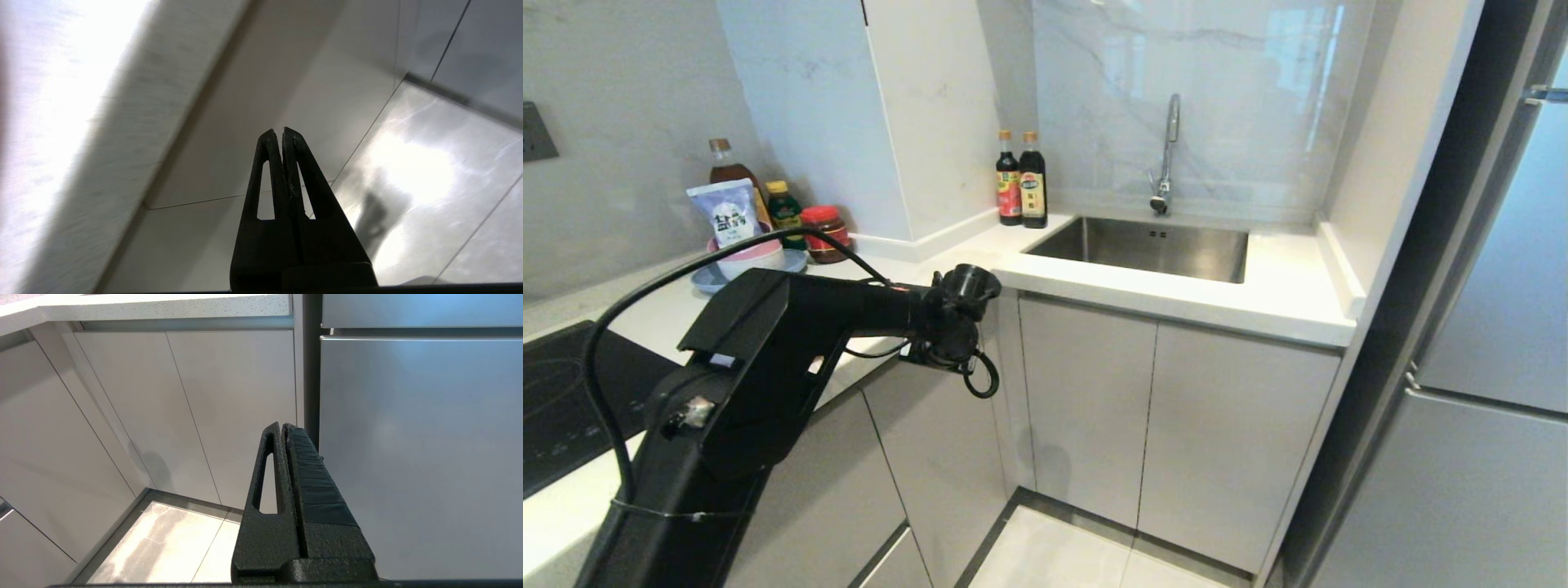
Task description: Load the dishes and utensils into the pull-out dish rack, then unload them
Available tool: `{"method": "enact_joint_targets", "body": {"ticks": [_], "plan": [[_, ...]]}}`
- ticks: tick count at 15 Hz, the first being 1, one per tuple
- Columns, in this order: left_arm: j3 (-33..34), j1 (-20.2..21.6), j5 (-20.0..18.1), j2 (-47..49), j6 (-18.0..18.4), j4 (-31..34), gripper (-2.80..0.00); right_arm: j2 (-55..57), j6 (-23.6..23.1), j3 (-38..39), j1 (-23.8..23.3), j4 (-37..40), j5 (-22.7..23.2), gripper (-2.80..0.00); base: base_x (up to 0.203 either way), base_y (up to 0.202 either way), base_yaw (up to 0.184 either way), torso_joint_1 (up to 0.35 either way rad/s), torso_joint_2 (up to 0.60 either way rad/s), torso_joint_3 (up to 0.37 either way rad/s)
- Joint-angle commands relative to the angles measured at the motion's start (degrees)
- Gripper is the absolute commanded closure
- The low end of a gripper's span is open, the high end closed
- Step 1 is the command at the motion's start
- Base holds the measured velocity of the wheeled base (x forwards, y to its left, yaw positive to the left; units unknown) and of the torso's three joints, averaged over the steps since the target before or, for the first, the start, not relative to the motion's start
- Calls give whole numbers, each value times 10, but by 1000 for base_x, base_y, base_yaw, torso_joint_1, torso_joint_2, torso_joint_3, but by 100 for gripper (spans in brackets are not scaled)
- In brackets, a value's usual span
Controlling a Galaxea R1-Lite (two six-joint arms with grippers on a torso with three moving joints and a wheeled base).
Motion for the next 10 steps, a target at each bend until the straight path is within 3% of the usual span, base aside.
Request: {"method": "enact_joint_targets", "body": {"ticks": [1,5,10], "plan": [[2,-4,1,-55,-15,2,0,-2,0,0,0,0,0,0,0,0,0,0,0,0],[19,-13,-37,-172,-56,5,0,-2,0,0,0,0,0,0,0,0,0,0,0,0],[70,-15,-107,-352,-64,8,0,-2,0,0,0,0,0,0,0,0,0,0,0,0]]}}
